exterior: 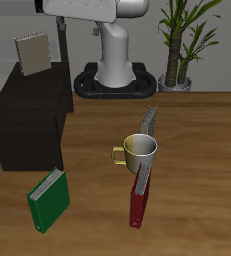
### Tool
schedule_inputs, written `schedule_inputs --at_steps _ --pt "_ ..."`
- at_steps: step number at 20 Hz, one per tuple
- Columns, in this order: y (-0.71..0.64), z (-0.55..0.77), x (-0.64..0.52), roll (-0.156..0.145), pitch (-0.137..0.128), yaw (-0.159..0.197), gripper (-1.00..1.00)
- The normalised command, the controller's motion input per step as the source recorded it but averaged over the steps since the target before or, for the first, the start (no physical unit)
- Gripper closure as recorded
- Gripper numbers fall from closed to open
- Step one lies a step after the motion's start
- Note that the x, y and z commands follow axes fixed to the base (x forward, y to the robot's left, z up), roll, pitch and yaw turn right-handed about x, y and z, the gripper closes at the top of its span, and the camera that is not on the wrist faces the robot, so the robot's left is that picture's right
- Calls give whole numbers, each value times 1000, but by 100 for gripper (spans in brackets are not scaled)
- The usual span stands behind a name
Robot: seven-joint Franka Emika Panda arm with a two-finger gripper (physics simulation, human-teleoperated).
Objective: Place the left yellow book upright on top of the shelf and place the white-yellow mug on top of the shelf
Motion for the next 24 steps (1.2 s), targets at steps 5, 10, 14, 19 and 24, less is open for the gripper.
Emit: schedule_inputs --at_steps 5,10,14,19,24 --pt "605 -29 319 53 -30 108 -100" --pt "478 -55 418 42 -37 71 -100" --pt "307 -147 480 32 29 -15 -100" --pt "447 -268 419 18 2 22 -100" --pt "398 -320 366 1 20 31 -100"
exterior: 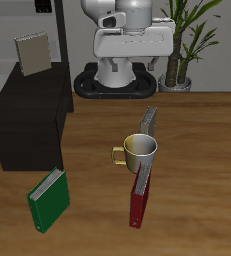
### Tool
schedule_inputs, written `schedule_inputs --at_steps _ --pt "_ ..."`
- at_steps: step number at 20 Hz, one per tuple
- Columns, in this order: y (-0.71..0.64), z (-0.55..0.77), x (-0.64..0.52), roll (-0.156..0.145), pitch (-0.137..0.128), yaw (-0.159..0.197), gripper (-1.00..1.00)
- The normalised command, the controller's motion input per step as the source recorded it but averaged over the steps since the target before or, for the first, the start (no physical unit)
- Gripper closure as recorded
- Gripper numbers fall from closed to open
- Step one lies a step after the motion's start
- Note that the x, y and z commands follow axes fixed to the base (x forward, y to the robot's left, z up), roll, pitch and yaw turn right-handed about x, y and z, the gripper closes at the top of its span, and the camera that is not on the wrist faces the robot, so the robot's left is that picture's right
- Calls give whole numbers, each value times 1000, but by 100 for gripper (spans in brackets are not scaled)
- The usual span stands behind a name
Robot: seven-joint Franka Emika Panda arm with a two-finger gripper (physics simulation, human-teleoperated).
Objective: Place the left yellow book upright on top of the shelf and place the white-yellow mug on top of the shelf
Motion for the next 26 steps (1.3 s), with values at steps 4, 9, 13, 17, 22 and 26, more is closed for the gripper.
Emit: schedule_inputs --at_steps 4,9,13,17,22,26 --pt "304 -427 276 -30 8 40 -100" --pt "334 -349 79 -42 -5 11 -100" --pt "427 -328 41 2 -17 5 -100" --pt "408 -357 67 5 -26 49 -100" --pt "150 -387 143 -13 28 10 -100" --pt "37 -357 73 -12 12 23 -100"
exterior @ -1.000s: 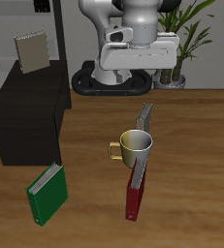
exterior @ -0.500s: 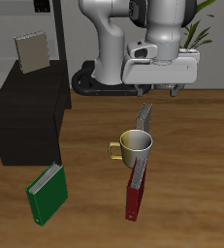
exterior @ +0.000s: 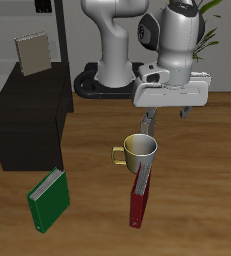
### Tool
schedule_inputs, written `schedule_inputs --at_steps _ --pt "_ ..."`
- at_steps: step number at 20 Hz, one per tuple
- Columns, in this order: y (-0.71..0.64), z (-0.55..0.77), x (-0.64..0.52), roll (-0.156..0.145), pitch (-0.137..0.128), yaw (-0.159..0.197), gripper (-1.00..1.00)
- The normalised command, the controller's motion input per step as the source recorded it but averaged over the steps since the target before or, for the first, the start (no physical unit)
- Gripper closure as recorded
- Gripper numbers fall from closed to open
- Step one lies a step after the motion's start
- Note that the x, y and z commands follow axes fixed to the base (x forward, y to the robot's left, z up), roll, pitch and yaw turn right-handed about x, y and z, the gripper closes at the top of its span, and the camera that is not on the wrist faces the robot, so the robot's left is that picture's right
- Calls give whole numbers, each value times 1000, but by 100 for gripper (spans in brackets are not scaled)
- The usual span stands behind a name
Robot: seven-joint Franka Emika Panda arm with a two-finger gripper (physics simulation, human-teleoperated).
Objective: Place the left yellow book upright on top of the shelf and place the white-yellow mug on top of the shelf
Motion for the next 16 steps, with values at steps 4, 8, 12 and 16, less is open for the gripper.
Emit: schedule_inputs --at_steps 4,8,12,16 --pt "48 -280 27 2 43 -28 -100" --pt "127 -351 59 13 39 12 -100" --pt "-57 -346 114 -4 38 0 -100" --pt "-83 -357 77 3 67 -29 -100"
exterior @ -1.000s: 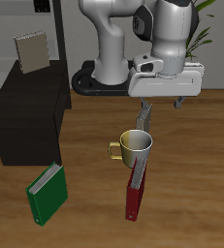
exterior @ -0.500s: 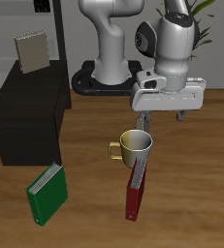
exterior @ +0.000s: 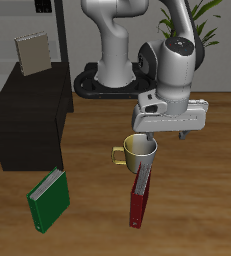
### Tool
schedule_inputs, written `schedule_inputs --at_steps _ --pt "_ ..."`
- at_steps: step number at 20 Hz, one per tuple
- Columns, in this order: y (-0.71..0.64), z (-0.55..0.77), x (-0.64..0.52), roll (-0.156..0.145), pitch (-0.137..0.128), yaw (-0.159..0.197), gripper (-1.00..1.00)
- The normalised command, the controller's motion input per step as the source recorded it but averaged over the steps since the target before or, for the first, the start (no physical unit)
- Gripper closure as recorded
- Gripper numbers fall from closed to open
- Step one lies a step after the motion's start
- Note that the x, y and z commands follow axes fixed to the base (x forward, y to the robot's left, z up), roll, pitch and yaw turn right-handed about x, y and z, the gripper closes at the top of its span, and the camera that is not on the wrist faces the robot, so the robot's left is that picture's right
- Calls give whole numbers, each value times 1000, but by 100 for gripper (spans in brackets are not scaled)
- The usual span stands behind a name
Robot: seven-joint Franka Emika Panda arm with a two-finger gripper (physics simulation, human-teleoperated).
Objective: Place the left yellow book upright on top of the shelf and place the white-yellow mug on top of the shelf
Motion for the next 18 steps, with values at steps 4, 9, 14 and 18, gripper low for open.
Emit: schedule_inputs --at_steps 4,9,14,18 --pt "-35 -387 44 -5 67 -6 -100" --pt "-37 -403 67 10 78 -11 -100" --pt "-79 -246 32 13 74 -19 100" --pt "-64 125 -22 21 -8 -27 100"
